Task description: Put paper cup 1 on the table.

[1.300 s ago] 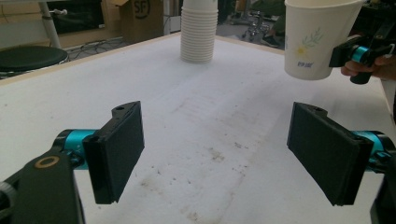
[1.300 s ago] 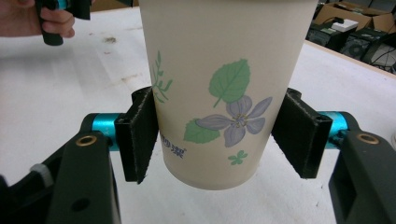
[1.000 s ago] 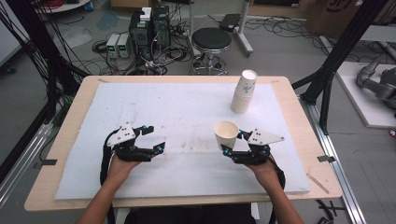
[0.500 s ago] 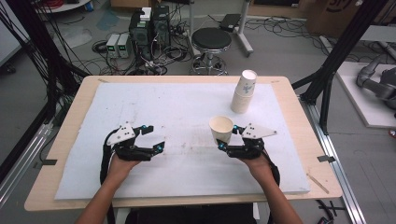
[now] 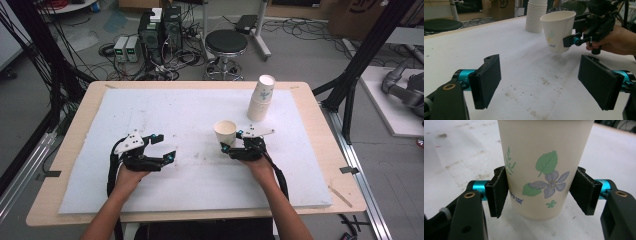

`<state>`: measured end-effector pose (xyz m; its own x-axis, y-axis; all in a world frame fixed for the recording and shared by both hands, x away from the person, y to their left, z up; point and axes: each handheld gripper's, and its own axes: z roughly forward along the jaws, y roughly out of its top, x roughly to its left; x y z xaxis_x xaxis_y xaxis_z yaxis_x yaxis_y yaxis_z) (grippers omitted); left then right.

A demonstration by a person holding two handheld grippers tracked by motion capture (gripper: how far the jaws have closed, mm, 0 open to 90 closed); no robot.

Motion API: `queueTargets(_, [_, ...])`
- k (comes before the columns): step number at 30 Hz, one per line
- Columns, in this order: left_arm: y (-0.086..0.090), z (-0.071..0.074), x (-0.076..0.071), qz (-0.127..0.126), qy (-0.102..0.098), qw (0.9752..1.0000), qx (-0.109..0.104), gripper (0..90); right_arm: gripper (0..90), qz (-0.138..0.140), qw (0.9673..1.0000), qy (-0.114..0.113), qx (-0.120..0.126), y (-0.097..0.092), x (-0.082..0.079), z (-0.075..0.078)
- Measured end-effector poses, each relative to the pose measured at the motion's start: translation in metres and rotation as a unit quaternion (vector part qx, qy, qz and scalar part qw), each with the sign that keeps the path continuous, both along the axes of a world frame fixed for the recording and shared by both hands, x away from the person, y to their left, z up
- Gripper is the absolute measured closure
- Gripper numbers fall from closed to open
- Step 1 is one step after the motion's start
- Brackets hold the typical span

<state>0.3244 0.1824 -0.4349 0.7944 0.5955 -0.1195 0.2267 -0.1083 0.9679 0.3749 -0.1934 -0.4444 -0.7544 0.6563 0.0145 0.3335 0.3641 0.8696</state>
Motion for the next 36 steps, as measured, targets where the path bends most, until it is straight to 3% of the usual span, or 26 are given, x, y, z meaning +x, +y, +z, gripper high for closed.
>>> queueTargets(3, [-0.001,-0.001,0.000,-0.001,0.001,1.0000,0.001,18.7,34.6,-0.007,0.9998,0.017,-0.007,0.001,0.003,-0.005])
queueTargets(13, [-0.002,-0.001,0.000,-0.001,0.008,1.0000,0.006,18.8,33.7,-0.008,0.9982,0.037,-0.047,-0.001,0.003,-0.004])
queueTargets(19, [-0.002,-0.002,0.000,-0.003,0.010,0.9999,0.008,18.8,31.7,0.000,0.9974,0.034,-0.063,-0.004,0.000,-0.004])
queueTargets(22, [-0.001,-0.002,0.001,-0.003,0.012,0.9999,0.003,18.8,20.7,-0.009,0.9977,0.041,-0.054,-0.006,-0.002,-0.004])
queueTargets(31, [0.004,-0.002,0.002,0.014,0.014,0.9998,-0.006,15.8,20.6,0.002,0.9991,0.025,-0.035,-0.032,-0.020,0.012])
queueTargets(33, [0.006,-0.002,0.002,0.017,0.017,0.9996,-0.013,15.6,20.6,0.005,0.9996,0.017,-0.021,-0.041,-0.027,0.016])
queueTargets(36, [0.009,-0.001,0.002,0.022,0.008,0.9996,-0.017,15.6,20.5,0.003,0.9999,0.010,-0.013,-0.053,-0.037,0.019])
